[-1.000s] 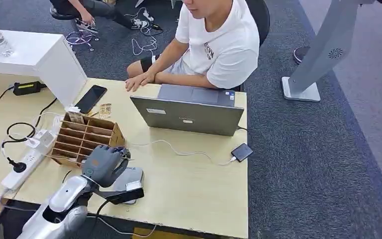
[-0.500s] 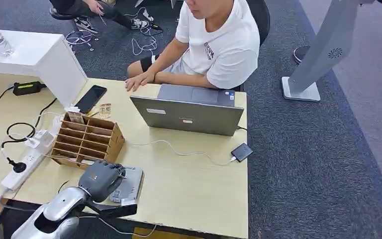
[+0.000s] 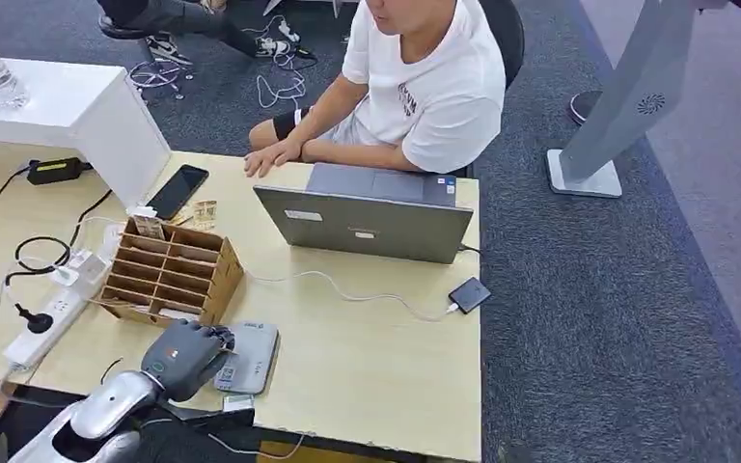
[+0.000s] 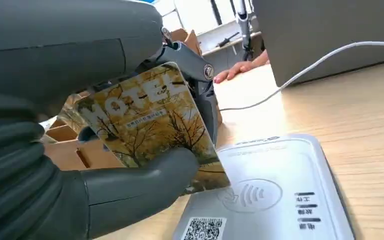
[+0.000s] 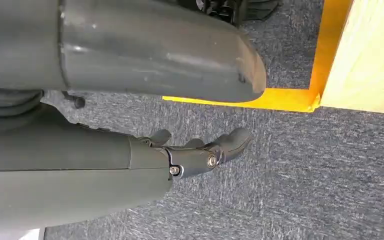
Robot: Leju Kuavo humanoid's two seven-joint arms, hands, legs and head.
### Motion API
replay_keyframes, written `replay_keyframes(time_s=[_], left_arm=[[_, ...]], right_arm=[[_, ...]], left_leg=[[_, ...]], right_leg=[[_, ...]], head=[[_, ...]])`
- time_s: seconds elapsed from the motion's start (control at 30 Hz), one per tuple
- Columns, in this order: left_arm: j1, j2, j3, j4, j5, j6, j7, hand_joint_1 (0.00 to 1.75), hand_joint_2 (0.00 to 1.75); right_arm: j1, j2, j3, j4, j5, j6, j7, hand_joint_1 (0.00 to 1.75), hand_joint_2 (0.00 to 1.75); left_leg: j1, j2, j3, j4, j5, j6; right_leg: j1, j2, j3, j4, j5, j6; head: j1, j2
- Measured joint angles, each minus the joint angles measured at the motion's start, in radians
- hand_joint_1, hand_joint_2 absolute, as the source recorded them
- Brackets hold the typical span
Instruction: Pass the card to the sensor for recognition and then transmit it.
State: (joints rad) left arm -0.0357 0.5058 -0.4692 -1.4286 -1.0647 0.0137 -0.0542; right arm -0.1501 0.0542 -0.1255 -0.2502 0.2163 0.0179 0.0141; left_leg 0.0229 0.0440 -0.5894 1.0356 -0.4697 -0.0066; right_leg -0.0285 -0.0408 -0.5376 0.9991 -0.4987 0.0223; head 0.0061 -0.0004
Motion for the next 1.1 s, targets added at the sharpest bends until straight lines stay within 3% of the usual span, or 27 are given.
replay_keyframes(time_s=[0.13, 0.3, 0.47, 0.73, 0.87, 1.1], left_arm=[[0.002, -0.011, 0.0, 0.0, -0.008, 0.073, -0.008, 1.75, 1.75], [-0.031, -0.084, 0.006, -0.031, -0.031, 0.204, -0.013, 1.75, 1.75], [-0.14, -0.14, 0.017, -0.092, -0.014, 0.198, 0.0, 1.75, 1.75], [-0.352, -0.174, 0.027, -0.11, 0.004, 0.158, 0.024, 1.75, 1.75], [-0.422, -0.182, 0.043, -0.104, -0.039, 0.286, 0.042, 1.75, 1.75], [-0.744, -0.212, 0.074, 0.126, -0.145, 0.267, 0.105, 1.75, 1.75]], right_arm=[[0.0, 0.001, -0.002, 0.0, 0.002, 0.003, -0.006, 0.0, 0.0], [0.0, 0.003, -0.006, 0.0, 0.004, 0.001, -0.021, 0.0, 0.0], [0.0, 0.01, -0.006, 0.0, 0.019, -0.002, -0.025, 0.0, 0.0], [-0.01, 0.019, -0.007, 0.0, 0.037, -0.002, -0.016, 0.0, 0.0], [-0.01, 0.022, -0.006, 0.0, 0.054, -0.003, -0.011, 0.0, 0.0], [-0.025, 0.045, -0.006, 0.0, 0.058, -0.003, -0.009, 0.0, 0.0]], left_leg=[[0.0, 0.0, 0.0, 0.0, 0.001, 0.0], [0.0, -0.001, -0.002, 0.001, 0.001, 0.001], [0.0, -0.001, -0.003, 0.001, 0.003, 0.001], [0.0, -0.002, -0.007, 0.001, 0.007, 0.001], [0.0, -0.003, -0.01, 0.001, 0.009, 0.001], [0.001, -0.003, -0.011, 0.001, 0.012, 0.0]], right_leg=[[0.0, 0.0, -0.001, 0.0, 0.0, 0.0], [0.0, -0.001, -0.002, 0.0, 0.001, 0.001], [0.0, -0.001, -0.003, 0.0, 0.003, 0.001], [0.001, -0.001, -0.006, 0.001, 0.006, -0.001], [0.001, -0.002, -0.011, 0.001, 0.006, -0.001], [0.001, -0.002, -0.012, 0.003, 0.01, -0.002]], head=[[0.0, 0.0], [0.0, 0.0], [0.0, 0.0], [0.0, 0.0], [0.0, 0.0], [0.001, 0.0]])
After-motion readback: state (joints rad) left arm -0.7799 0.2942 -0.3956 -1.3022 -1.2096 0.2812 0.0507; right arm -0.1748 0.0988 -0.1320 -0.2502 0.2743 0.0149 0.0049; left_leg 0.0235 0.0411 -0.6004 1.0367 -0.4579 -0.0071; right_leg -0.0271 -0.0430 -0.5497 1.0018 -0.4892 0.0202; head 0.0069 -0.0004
